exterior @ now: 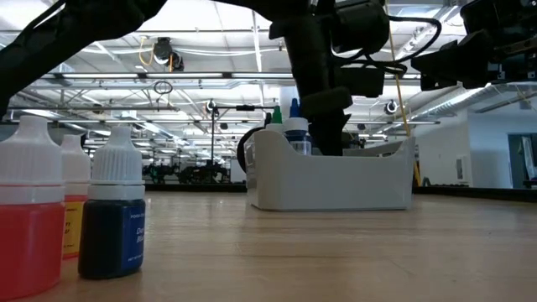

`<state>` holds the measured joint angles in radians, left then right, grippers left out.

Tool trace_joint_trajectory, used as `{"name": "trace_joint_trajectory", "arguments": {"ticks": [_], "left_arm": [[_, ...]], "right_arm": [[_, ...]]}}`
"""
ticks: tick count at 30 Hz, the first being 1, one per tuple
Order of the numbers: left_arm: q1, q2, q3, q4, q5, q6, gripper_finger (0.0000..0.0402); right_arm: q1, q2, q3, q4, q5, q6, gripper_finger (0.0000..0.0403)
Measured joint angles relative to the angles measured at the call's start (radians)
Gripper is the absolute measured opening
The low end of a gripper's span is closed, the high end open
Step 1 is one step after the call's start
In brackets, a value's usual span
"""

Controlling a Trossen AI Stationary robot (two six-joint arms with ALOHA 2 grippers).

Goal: Pick & Place food coloring
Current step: Put the small green food coloring bottle into the gray bin, then put the small blue food coloring bottle into the gray bin

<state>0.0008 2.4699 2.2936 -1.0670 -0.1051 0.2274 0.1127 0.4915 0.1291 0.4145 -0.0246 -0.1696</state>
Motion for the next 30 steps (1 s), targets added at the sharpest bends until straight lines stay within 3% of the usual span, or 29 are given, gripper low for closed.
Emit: {"name": "trace_joint_trajectory", "arguments": {"ticks": [11, 24, 30], "left_arm": [[-0.003, -0.002, -0.026, 0.027, 0.007, 0.007, 0.0082], [-0.007, -0.007, 0.022, 0.012, -0.019, 0.013, 0.0180], [-0.066, -0.216, 0.042, -0.045, -0.064, 0.041, 0.0197]], "right_arm": [[0.000, 0.000, 0.000, 0.000, 0.000, 0.000, 0.0000], [0.000, 0.000, 0.000, -0.001, 0.000, 0.000, 0.0000], [0.000, 0.000, -0.001, -0.015, 0.000, -0.003, 0.0000]]}}
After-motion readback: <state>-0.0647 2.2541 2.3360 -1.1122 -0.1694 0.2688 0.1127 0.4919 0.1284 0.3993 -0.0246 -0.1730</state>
